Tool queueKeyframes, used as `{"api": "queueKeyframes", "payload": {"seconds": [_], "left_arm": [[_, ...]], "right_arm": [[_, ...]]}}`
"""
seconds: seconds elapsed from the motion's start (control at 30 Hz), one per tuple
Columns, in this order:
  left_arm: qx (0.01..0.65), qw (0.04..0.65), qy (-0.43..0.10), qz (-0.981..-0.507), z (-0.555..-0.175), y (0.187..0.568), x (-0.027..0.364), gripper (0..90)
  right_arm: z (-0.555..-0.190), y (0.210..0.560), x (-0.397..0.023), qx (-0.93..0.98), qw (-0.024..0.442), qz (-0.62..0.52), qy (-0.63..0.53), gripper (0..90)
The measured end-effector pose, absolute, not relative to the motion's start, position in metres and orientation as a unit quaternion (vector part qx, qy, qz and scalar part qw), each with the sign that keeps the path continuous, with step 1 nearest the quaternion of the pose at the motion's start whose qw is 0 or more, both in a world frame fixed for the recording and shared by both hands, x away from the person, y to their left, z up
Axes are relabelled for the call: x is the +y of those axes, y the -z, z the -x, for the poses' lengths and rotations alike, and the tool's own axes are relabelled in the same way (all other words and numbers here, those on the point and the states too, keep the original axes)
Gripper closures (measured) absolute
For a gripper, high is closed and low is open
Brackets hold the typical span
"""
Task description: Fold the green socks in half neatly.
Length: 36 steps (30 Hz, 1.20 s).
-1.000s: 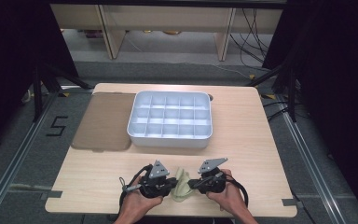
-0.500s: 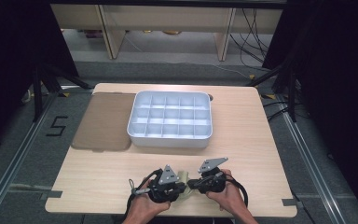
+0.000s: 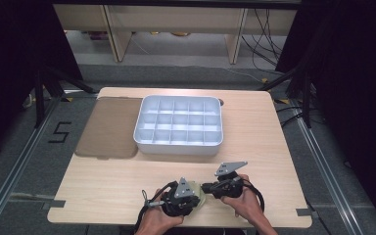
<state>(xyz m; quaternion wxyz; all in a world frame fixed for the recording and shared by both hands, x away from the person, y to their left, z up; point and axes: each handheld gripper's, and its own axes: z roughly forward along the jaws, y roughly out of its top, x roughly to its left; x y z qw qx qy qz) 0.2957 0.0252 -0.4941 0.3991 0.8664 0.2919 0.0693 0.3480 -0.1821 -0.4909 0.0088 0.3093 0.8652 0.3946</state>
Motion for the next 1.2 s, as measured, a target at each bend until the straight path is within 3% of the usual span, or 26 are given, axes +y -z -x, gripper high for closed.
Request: {"api": "queueKeyframes", "payload": {"seconds": [0.73, 1.2], "left_arm": [[0.295, 0.397, -0.072, -0.866, -0.295, 0.498, 0.022, 83.2], [0.298, 0.398, -0.066, -0.865, -0.293, 0.498, 0.022, 82.5]], "right_arm": [[-0.35, 0.471, -0.169, 0.862, 0.011, -0.293, -0.413, 84.5], [-0.36, 0.493, -0.159, 0.879, -0.008, -0.286, -0.38, 86.1]]}}
